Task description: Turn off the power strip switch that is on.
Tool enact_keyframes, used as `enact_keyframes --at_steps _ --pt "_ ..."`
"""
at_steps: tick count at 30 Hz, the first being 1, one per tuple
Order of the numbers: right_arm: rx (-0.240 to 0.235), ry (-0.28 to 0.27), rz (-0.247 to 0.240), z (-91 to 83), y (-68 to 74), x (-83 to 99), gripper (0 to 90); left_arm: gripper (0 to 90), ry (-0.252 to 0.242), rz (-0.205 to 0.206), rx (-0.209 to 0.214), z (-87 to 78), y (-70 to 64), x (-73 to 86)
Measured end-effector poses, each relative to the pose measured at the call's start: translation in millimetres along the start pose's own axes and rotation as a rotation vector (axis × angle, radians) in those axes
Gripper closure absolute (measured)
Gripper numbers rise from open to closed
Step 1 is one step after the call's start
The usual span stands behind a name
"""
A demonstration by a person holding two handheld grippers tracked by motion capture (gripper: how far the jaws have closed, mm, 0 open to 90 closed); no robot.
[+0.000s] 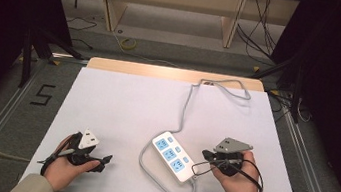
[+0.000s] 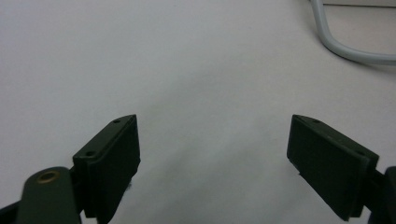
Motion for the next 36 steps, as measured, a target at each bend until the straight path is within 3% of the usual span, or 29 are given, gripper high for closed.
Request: enact_keyframes --at_steps 36 --pt "-0.032 0.039 -0.026 6.6 6.0 -6.2 90.0 16.8 0.005 0.005 0.003 0.4 -0.1 -0.1"
Point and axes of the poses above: each handheld gripper's, and its own axes: z roughly forward along the jaws, x roughly out of its underside, y roughly to its left, the point moved 10 cm from there along z, roughly forward along the jaws, and after that the axes turned 2 degrees about x, right-handed, at the moved point
